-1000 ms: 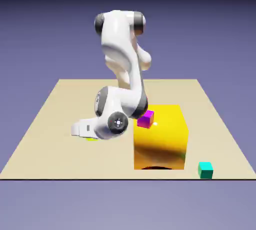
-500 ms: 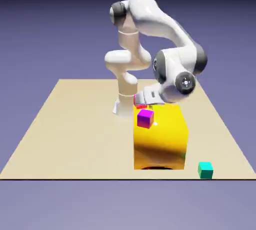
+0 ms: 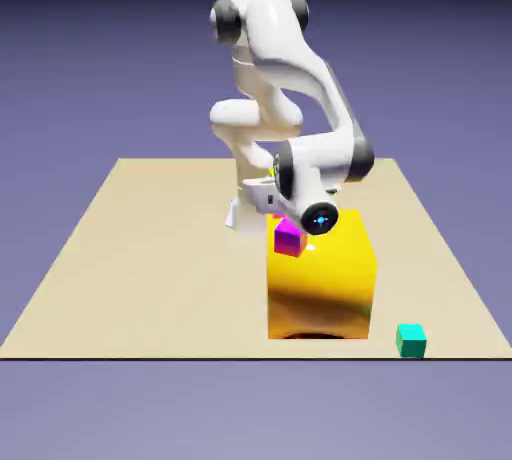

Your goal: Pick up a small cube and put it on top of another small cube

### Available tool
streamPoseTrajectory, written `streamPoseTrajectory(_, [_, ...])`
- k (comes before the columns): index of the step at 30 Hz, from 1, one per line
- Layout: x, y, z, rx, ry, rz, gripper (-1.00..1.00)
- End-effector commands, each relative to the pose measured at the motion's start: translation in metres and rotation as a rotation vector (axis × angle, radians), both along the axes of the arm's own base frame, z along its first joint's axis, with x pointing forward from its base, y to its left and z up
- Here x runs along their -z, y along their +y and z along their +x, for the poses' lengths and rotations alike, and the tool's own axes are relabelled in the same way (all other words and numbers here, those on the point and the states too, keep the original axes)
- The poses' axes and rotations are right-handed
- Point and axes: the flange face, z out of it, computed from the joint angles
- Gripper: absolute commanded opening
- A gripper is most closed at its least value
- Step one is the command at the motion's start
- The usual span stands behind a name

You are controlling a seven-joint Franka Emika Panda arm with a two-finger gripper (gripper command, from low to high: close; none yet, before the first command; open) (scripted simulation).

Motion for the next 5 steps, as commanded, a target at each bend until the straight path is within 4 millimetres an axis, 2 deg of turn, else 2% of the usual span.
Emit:
streamPoseTrajectory(1, [-0.005,0.002,0.008,0.000,0.000,0.000,1.00])
streamPoseTrajectory(5, [-0.024,0.008,0.040,0.000,0.000,0.000,1.00])
